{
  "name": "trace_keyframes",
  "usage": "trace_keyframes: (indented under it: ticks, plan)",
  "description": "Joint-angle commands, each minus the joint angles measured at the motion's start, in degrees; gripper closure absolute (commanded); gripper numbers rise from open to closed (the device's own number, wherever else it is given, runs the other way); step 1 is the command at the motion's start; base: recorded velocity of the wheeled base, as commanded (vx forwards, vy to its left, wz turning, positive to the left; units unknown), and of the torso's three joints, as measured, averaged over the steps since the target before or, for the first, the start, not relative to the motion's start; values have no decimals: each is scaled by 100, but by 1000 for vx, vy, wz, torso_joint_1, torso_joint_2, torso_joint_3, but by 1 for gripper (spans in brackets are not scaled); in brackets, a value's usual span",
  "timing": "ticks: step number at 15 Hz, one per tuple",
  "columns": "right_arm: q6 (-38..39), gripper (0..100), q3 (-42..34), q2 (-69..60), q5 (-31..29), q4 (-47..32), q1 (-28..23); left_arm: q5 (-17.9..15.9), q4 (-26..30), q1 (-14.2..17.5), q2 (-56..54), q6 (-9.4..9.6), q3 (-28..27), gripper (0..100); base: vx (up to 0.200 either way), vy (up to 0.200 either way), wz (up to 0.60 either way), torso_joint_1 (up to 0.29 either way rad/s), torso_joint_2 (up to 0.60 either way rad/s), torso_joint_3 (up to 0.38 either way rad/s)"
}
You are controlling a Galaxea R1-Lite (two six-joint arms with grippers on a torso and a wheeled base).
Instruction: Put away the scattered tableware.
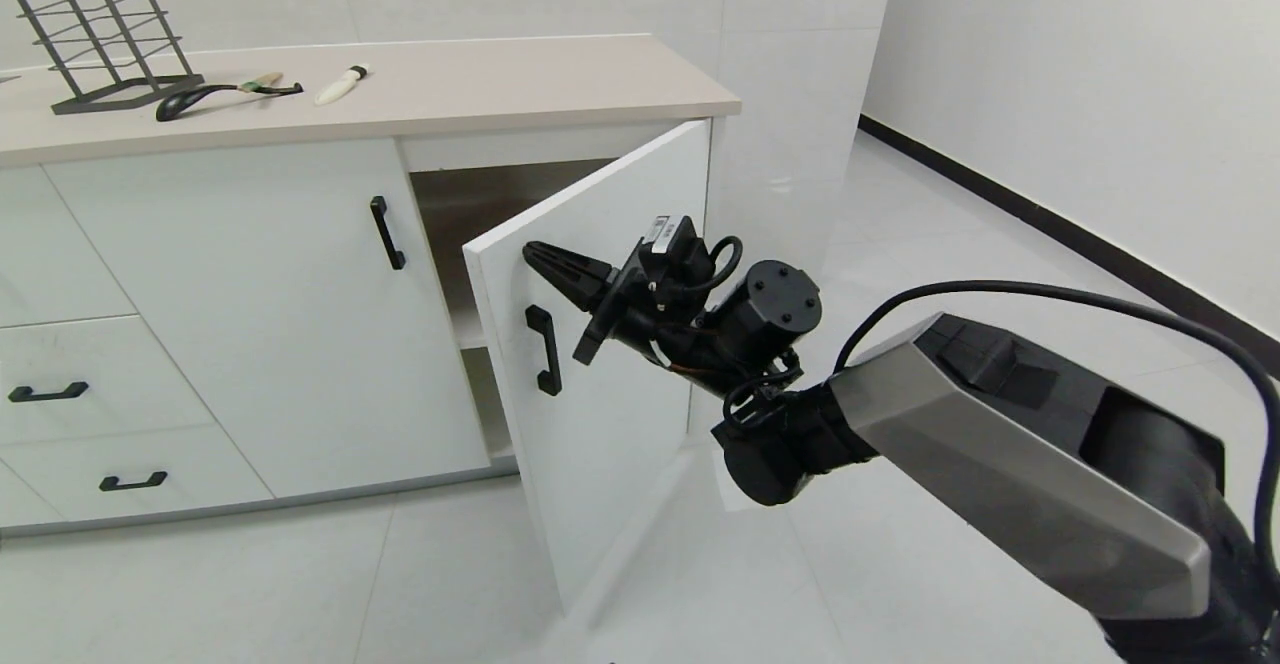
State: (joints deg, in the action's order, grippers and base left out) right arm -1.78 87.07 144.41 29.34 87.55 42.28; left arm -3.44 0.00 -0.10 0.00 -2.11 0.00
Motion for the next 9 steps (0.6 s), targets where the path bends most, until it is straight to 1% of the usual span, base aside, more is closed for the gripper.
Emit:
trace_keyframes:
  ticks: [1, 3, 4, 5, 6, 7, 8, 9]
  plan:
    - [64, 100, 170, 114, -51, 34, 9, 1, 0, 1, 9, 0, 0, 0, 0, 0, 0, 0, 0, 0]
    - [99, 100, -67, -80, -51, 69, -9, -8, 0, 1, 9, 0, 0, 0, 0, 0, 0, 0, 0, 0]
    - [99, 100, -480, -361, -43, 69, -18, -8, 0, 1, 9, 9, 0, 0, 0, 0, 0, 0, 0, 0]
    - [90, 100, -1139, -748, -25, 104, -35, -8, 0, 1, 9, 9, 0, 0, 0, 0, 0, 0, 0, 0]
    - [81, 100, -2000, -1249, 1, 192, -62, -8, 0, 1, 9, 9, 0, 0, 0, 0, 0, 0, 0, 0]
    - [73, 100, -2563, -1670, 1, 218, -114, -8, 0, 1, 9, 9, 0, 0, 0, 0, 0, 0, 0, 0]
    - [64, 100, -3275, -2382, 1, 218, -273, -8, 0, 1, 9, 9, 0, 0, 0, 0, 0, 0, 0, 0]
    - [55, 100, -3811, -3077, 1, 210, -448, -8, 0, 1, 9, 9, 0, 0, 0, 0, 0, 0, 0, 0]
